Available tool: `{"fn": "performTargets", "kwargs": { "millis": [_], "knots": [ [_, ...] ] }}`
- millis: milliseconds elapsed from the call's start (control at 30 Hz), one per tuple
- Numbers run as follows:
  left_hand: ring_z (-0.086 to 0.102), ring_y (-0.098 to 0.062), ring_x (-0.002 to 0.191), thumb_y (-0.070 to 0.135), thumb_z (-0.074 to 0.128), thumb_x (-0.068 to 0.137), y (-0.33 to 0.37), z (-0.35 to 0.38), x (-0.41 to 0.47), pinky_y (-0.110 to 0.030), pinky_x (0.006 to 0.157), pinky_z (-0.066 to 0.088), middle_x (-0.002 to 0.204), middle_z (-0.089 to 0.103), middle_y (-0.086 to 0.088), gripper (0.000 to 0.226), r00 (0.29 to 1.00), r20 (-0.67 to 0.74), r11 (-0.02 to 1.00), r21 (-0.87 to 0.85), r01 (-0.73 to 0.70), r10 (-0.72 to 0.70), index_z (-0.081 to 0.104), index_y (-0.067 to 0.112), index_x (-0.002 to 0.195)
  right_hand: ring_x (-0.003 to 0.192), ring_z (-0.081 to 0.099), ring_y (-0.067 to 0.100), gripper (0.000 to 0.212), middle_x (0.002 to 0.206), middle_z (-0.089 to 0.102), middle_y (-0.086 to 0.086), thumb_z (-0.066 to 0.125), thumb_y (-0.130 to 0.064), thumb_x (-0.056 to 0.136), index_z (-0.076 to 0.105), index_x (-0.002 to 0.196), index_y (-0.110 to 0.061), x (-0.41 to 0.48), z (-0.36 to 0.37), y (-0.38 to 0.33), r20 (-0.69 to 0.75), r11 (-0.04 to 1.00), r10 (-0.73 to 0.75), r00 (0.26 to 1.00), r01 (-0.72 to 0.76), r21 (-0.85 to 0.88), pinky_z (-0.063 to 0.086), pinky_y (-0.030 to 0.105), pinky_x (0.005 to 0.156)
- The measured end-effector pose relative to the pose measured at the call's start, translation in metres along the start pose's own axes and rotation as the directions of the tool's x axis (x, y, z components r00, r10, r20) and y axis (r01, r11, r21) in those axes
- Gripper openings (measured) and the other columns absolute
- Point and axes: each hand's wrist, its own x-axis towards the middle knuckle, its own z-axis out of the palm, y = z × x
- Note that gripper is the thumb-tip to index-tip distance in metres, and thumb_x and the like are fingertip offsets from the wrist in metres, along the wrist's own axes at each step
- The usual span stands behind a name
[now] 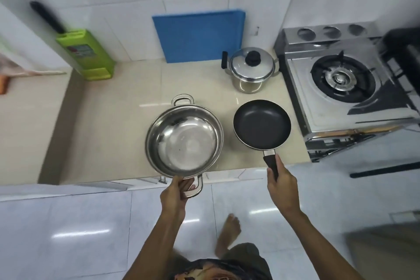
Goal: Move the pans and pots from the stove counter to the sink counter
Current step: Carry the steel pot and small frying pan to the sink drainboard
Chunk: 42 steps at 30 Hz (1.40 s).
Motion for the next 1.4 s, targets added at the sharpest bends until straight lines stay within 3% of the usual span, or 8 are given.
{"fn": "performTargets", "kwargs": {
  "millis": [200,367,600,767,933,1067,1233,1400],
  "knots": [
    [0.078,-0.026,0.086,0.009,0.069,0.087,0.088,-0.073,-0.019,-0.027,0.064,0.062,0.092,0.079,-0.019,0.017,0.986,-0.025,0.973,-0.163,-0.164,0.162,0.074,-0.004,0.095,0.086,0.067,0.039,0.054,0.101,0.073,0.018,0.061,-0.013,0.097,0.045,0.148,-0.011,-0.014,0.028,-0.099,0.033,0.974,-0.22,0.975,0.217,0.062,0.055,0.043,0.075],
    [0.077,-0.027,0.094,0.01,0.07,0.084,0.171,-0.168,-0.031,-0.032,0.074,0.059,0.096,0.079,-0.019,0.027,0.958,-0.097,0.933,-0.223,-0.284,0.269,0.073,-0.008,0.104,0.074,0.064,0.035,0.055,0.084,0.071,0.011,0.061,-0.013,0.095,0.046,0.148,-0.015,-0.049,0.084,-0.208,0.074,0.916,-0.382,0.921,0.367,0.16,0.051,0.039,0.067],
    [0.077,-0.03,0.095,0.01,0.071,0.084,0.27,-0.341,-0.045,-0.036,0.078,0.06,0.097,0.078,-0.023,0.027,0.893,-0.253,0.86,-0.267,-0.434,0.372,0.074,-0.009,0.101,0.085,0.069,0.038,0.054,0.104,0.075,0.018,0.064,-0.013,0.095,0.048,0.146,-0.013,-0.128,0.197,-0.369,0.17,0.808,-0.577,0.799,0.529,0.261,0.05,0.033,0.075],
    [0.078,-0.027,0.091,0.014,0.073,0.082,0.301,-0.461,-0.051,-0.027,0.058,0.061,0.093,0.079,-0.021,0.027,0.835,-0.402,0.801,-0.313,-0.51,0.375,0.075,-0.008,0.098,0.092,0.069,0.038,0.052,0.109,0.074,0.017,0.064,-0.013,0.094,0.051,0.144,-0.016,-0.181,0.277,-0.464,0.259,0.744,-0.663,0.703,0.579,0.333,0.048,0.034,0.076],
    [0.078,-0.03,0.09,0.012,0.073,0.083,0.321,-0.56,-0.042,-0.037,0.072,0.059,0.092,0.079,-0.023,0.025,0.768,-0.562,0.743,-0.364,-0.562,0.306,0.074,-0.008,0.097,0.09,0.067,0.038,0.053,0.105,0.075,0.017,0.064,-0.016,0.094,0.05,0.145,-0.02,-0.217,0.356,-0.544,0.356,0.698,-0.716,0.6,0.624,0.352,0.047,0.036,0.071],
    [0.078,-0.031,0.086,0.013,0.076,0.078,0.345,-0.628,-0.019,-0.036,0.07,0.058,0.089,0.078,-0.024,0.027,0.726,-0.642,0.719,-0.382,-0.581,0.246,0.075,-0.009,0.093,0.077,0.064,0.031,0.052,0.101,0.076,0.014,0.063,-0.017,0.095,0.05,0.145,-0.021,-0.238,0.422,-0.609,0.418,0.667,-0.741,0.525,0.648,0.368,0.045,0.034,0.068],
    [0.078,-0.03,0.088,0.014,0.074,0.081,0.412,-0.702,0.024,-0.032,0.065,0.058,0.09,0.079,-0.024,0.027,0.681,-0.703,0.684,-0.396,-0.613,0.204,0.075,-0.008,0.096,0.088,0.068,0.037,0.051,0.103,0.075,0.018,0.064,-0.015,0.094,0.052,0.144,-0.018,-0.262,0.52,-0.707,0.464,0.628,-0.767,0.444,0.667,0.401,0.049,0.036,0.072],
    [0.078,-0.03,0.09,0.015,0.074,0.081,0.501,-0.765,0.065,-0.036,0.073,0.056,0.091,0.079,-0.024,0.027,0.671,-0.726,0.671,-0.424,-0.608,0.148,0.075,-0.007,0.096,0.099,0.068,0.038,0.051,0.11,0.074,0.018,0.064,-0.017,0.094,0.052,0.144,-0.019,-0.281,0.609,-0.811,0.525,0.645,-0.745,0.411,0.646,0.408,0.051,0.04,0.079]
  ]
}}
